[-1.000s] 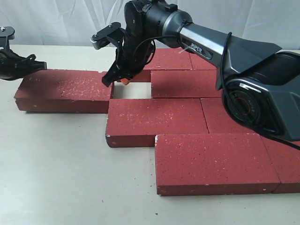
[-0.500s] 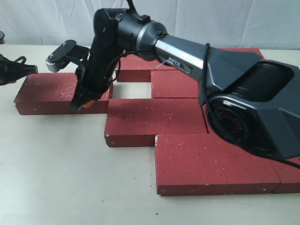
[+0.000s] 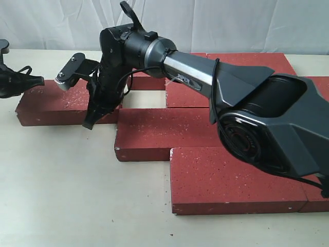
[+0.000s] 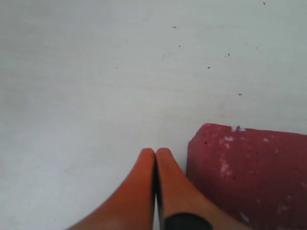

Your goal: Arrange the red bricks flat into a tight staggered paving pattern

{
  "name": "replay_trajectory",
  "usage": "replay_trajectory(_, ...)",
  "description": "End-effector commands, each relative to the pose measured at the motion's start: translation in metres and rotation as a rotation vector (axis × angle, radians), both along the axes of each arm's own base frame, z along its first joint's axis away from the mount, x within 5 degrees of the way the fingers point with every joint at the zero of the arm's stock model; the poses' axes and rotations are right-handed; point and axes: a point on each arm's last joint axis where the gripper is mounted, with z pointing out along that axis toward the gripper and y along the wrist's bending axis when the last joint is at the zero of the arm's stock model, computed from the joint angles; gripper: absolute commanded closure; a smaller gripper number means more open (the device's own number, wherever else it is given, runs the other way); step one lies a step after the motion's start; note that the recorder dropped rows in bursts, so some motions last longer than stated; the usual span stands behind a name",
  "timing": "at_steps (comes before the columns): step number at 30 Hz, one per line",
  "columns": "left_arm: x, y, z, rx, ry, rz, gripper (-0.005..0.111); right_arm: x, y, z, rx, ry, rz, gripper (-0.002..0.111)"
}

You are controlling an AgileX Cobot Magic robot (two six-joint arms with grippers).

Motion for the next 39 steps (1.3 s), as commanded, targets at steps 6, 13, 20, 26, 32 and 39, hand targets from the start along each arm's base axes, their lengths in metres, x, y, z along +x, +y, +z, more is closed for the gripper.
replay_trajectory(6,0.006,-0.023,0.003,0.011,-0.058,-0.049,0.107,0.003,0.001,0.001,0.023,-0.018,-0.011,0.109)
replay_trajectory(13,0.007,-0.023,0.003,0.013,-0.066,-0.051,0.107,-0.001,-0.002,0.034,0.053,-0.032,-0.031,0.109)
replay_trajectory(20,0.005,-0.024,0.002,0.007,-0.038,-0.054,0.107,-0.008,-0.033,0.078,-0.141,-0.062,-0.096,0.109)
replay_trajectory(26,0.005,-0.032,0.001,0.006,-0.034,-0.075,0.107,0.009,-0.054,0.082,-0.124,-0.039,-0.225,0.109)
replay_trajectory(32,0.006,-0.046,0.002,0.015,-0.046,-0.115,0.107,0.015,-0.076,0.075,-0.120,0.045,-0.277,0.109)
replay_trajectory(39,0.006,-0.051,0.002,0.015,-0.049,-0.128,0.107,0.008,-0.098,0.075,-0.155,0.094,-0.296,0.109)
